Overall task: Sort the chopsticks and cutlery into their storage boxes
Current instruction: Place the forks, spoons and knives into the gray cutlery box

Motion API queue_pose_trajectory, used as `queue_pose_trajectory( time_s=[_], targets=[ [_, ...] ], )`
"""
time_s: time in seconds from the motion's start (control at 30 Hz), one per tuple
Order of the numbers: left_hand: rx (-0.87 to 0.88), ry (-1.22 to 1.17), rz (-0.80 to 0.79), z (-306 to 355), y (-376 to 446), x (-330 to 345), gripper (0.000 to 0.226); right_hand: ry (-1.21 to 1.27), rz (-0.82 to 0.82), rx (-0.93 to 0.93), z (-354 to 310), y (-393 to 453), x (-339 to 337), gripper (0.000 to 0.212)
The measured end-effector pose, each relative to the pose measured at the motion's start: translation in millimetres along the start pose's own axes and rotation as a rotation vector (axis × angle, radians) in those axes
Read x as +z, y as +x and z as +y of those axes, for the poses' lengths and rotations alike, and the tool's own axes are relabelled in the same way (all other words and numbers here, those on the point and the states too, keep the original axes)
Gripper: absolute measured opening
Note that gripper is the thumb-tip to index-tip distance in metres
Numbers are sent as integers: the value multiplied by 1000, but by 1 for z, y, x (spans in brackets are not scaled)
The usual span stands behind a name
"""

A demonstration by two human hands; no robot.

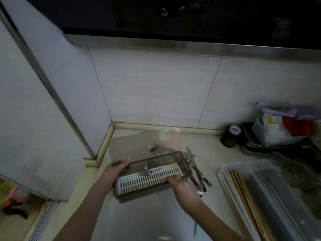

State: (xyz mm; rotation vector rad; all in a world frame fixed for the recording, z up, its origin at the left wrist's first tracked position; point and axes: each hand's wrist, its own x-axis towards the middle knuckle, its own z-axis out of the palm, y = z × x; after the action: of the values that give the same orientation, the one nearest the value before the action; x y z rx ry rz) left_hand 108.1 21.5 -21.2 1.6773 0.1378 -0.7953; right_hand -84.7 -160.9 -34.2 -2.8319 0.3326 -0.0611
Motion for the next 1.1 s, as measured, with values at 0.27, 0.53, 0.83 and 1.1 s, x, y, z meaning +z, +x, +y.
queue_pose_trajectory(
  time_s=[0.27, 0.53, 0.83, 1.1],
  targets=[
    [29, 25, 91, -48, -27, -30, 28, 78, -33, -39, -27, -43, 46, 35],
    [126, 216, 80, -47, -24, -32, 20, 413, 302, 449, -11, -71, 26, 22],
    [122, 264, 76, -51, -17, -30, 25, 565, 599, 970, 11, -68, 41, 9],
    [149, 297, 78, -49, -20, -27, 29, 236, 96, 971, 28, -69, 48, 20]
  ],
)
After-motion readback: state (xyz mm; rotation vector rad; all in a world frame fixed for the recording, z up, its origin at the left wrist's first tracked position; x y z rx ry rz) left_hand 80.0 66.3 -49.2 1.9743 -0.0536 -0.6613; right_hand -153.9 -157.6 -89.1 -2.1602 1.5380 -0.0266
